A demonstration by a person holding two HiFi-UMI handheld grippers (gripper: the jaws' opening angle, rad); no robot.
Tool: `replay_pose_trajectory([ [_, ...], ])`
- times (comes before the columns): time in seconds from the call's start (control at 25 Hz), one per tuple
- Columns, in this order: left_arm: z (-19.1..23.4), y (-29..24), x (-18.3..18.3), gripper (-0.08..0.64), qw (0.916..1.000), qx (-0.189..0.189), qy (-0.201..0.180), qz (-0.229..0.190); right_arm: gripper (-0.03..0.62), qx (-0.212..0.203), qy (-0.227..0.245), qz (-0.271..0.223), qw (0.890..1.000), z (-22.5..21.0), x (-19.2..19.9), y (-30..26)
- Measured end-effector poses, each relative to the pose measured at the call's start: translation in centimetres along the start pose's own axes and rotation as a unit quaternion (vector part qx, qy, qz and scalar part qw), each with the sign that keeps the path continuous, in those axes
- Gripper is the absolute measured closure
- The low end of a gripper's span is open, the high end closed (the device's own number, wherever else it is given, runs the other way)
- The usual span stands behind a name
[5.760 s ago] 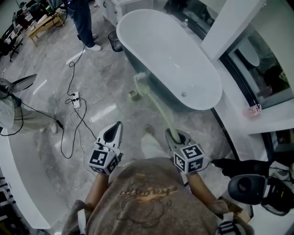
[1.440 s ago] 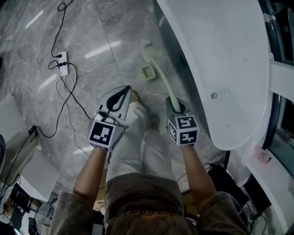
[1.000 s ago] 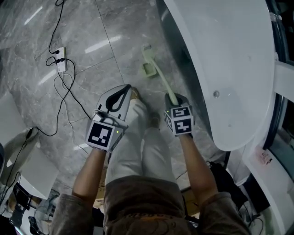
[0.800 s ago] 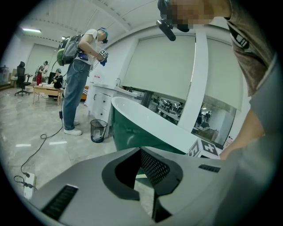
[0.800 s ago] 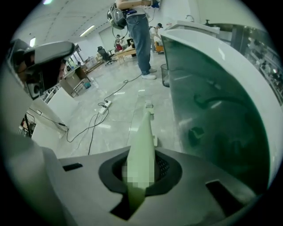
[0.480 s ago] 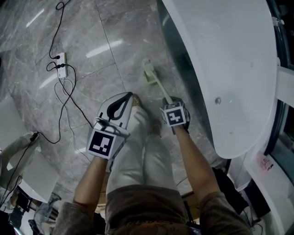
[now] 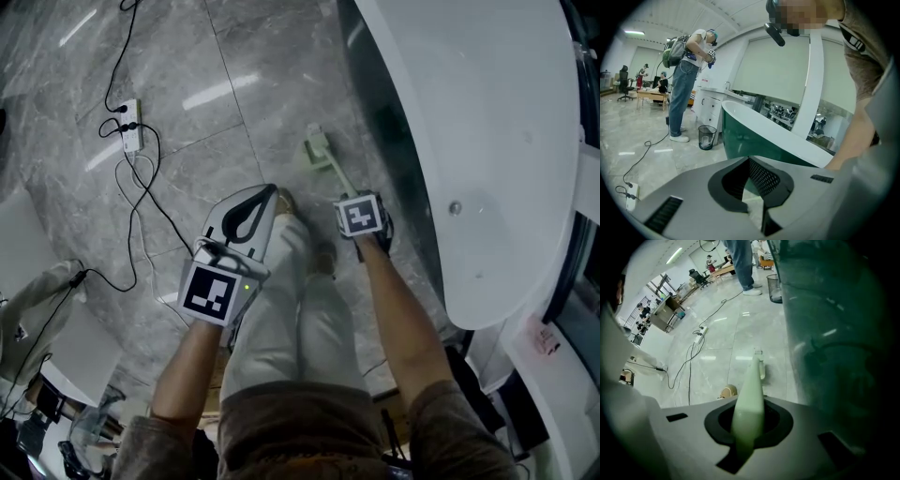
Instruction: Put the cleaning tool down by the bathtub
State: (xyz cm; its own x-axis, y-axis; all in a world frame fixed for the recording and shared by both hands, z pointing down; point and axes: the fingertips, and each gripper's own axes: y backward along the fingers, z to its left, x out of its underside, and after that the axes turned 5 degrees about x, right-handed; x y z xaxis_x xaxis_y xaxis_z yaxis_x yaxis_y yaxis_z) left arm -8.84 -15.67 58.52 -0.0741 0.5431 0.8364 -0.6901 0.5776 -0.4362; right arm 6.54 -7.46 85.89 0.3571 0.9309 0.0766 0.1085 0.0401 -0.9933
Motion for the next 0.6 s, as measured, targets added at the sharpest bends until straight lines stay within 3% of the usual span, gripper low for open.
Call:
replay_pose_trajectory([
  [0.4,1.1,0.0,1.2,0.560,0.9999,-0.003,0.009,0.009,0.565,-0.024,0.004,0.095,0.995,0.6,0.8,-2.6],
  [0.6,1.7,0.0,1.5,0.560,0.9998,-0.003,0.014,0.014,0.565,-0.014,0.023,0.120,0.992,0.4,0.3,-3.4],
])
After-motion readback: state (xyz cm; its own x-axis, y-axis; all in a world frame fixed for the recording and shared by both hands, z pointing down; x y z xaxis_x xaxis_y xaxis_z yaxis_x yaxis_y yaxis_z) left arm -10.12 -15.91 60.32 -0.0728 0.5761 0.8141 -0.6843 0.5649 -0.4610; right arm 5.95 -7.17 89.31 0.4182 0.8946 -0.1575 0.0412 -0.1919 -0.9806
